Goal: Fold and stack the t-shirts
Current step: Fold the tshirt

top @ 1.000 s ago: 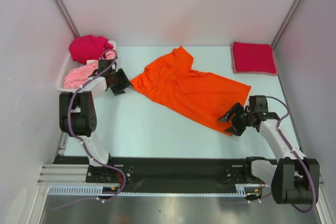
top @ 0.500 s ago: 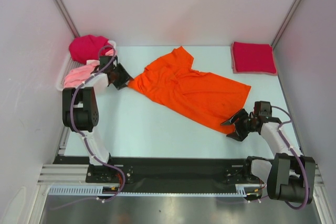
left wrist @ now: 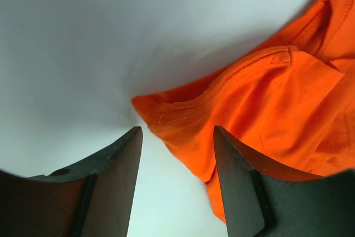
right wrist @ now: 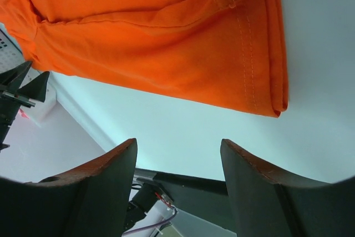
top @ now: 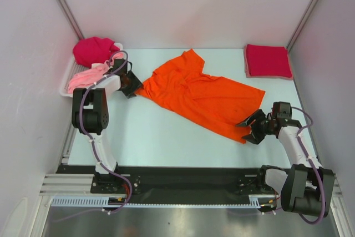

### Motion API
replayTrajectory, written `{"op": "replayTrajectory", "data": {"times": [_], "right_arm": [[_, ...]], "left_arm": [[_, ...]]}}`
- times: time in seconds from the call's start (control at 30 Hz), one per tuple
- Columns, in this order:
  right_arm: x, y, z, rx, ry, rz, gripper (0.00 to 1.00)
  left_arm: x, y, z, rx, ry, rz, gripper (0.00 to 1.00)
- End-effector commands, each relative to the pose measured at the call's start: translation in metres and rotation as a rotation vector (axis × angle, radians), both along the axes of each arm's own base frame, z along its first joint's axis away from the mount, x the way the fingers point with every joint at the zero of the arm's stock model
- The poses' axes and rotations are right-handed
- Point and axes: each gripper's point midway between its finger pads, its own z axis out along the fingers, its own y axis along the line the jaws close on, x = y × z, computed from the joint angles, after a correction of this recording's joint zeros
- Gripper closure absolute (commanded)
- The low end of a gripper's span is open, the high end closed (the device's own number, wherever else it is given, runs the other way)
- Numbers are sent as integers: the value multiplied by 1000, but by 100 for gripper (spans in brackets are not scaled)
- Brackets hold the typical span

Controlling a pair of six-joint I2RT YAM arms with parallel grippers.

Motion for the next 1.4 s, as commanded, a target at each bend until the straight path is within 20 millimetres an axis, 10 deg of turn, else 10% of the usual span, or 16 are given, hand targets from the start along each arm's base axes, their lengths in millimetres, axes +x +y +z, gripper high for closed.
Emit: {"op": "replayTrajectory", "data": {"times": [0.0, 0.5, 1.37], "right_arm": [[-1, -5, 12, -18, -14, 5, 32], [-28, -33, -10, -94, 148, -81, 37], [-12, -38, -60, -111, 192, -53, 42]], "left_arm": [[13, 5, 10, 33, -15, 41, 41], [24, 12, 9, 124, -37, -48, 73], [23, 1, 18, 91, -108, -161, 86]]}}
